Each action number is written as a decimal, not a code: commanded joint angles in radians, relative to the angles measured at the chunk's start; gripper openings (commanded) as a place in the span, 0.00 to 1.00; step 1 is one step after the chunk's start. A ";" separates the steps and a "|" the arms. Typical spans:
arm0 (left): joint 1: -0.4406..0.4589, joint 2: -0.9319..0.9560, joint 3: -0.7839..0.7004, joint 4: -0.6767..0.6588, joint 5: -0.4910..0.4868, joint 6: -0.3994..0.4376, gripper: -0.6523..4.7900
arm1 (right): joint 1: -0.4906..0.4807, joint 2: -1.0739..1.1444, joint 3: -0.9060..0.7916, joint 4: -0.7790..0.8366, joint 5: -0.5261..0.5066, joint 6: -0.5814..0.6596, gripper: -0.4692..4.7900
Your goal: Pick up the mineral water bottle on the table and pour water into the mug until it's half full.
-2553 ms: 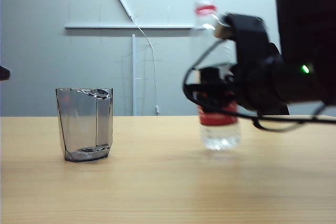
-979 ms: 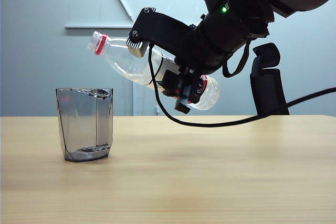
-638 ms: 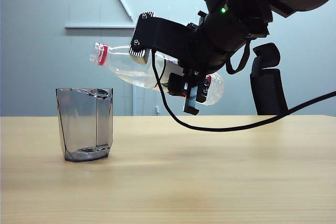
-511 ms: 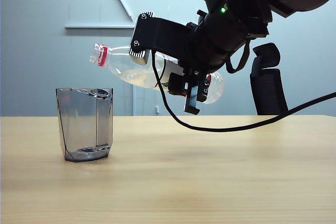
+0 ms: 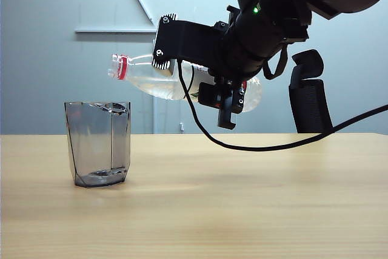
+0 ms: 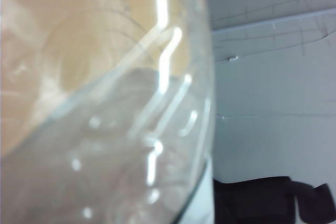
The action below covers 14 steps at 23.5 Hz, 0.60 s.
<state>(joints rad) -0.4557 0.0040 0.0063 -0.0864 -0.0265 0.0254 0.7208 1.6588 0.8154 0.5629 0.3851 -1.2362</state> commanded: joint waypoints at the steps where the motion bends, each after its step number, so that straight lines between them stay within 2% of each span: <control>1: 0.000 0.002 0.003 0.013 0.004 -0.003 0.12 | 0.002 -0.010 0.011 0.069 0.006 -0.051 0.57; 14: 0.000 0.002 0.003 0.013 0.004 -0.003 0.12 | 0.000 -0.010 0.011 0.078 0.041 -0.133 0.57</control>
<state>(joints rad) -0.4557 0.0040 0.0063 -0.0868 -0.0265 0.0254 0.7200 1.6585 0.8154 0.5709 0.4122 -1.3540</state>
